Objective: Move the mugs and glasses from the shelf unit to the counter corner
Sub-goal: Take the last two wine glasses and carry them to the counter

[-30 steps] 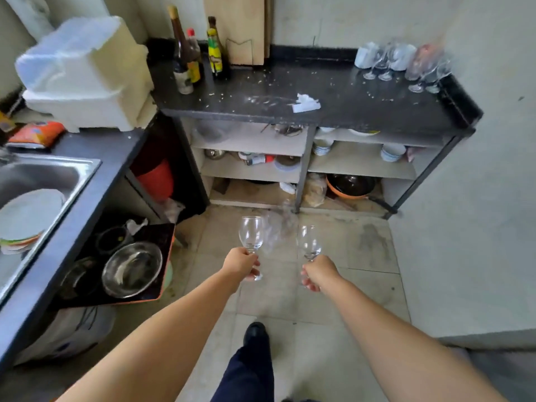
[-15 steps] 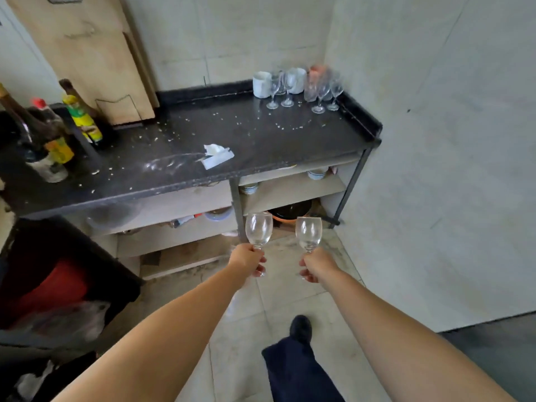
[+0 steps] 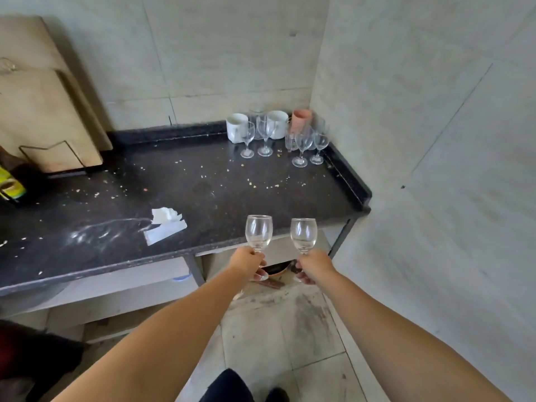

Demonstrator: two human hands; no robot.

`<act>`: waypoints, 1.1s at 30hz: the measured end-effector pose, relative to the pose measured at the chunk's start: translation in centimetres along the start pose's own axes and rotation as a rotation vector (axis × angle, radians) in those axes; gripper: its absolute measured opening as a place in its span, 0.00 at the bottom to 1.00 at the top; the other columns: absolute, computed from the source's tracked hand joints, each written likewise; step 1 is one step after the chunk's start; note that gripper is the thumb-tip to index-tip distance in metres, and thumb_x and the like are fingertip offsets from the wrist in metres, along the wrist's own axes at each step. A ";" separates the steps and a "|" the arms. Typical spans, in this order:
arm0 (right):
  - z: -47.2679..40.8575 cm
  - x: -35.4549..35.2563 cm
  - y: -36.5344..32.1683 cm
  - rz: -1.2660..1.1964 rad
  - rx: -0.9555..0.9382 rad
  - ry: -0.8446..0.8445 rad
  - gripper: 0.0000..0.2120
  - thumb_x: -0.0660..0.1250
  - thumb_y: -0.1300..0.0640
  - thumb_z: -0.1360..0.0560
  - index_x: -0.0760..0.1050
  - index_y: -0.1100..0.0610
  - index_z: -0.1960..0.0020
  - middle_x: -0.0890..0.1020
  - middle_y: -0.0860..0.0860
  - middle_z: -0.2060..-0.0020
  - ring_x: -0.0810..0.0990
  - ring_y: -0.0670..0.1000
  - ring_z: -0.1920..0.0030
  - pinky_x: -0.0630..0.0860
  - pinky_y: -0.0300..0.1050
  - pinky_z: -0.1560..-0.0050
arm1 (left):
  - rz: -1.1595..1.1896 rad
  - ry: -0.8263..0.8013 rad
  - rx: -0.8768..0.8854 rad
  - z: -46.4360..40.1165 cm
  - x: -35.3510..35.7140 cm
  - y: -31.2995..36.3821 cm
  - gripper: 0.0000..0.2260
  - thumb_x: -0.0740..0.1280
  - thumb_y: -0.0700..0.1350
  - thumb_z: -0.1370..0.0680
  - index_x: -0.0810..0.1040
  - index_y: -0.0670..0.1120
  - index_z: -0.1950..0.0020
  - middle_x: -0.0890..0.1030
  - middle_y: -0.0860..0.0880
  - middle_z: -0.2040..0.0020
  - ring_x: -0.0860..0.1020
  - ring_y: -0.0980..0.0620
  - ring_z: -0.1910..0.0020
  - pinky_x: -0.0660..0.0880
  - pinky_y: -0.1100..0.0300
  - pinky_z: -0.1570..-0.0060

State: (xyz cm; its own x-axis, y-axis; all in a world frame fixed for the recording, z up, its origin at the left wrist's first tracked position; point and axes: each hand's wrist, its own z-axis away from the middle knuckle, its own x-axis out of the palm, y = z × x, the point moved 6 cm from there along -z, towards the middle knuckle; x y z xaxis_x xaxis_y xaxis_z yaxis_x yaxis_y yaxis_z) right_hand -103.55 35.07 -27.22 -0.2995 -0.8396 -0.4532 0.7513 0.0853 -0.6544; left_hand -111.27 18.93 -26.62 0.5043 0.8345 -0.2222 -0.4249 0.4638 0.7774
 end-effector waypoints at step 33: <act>-35.1 1.8 -24.3 -0.245 -0.192 -0.120 0.10 0.61 0.63 0.22 0.75 0.64 0.42 0.82 0.59 0.50 0.82 0.52 0.52 0.78 0.29 0.62 | 0.322 0.217 -0.015 -36.2 -2.4 17.2 0.05 0.62 0.40 0.23 0.77 0.45 0.55 0.81 0.46 0.60 0.80 0.53 0.60 0.78 0.66 0.67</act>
State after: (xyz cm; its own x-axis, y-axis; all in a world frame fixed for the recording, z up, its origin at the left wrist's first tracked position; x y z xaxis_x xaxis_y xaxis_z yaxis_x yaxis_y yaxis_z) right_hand -142.96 50.33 -33.41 -0.3775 -0.9038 -0.2016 0.5379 -0.0368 -0.8422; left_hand -147.04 35.70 -33.99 0.1736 0.9808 -0.0888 -0.5473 0.1710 0.8193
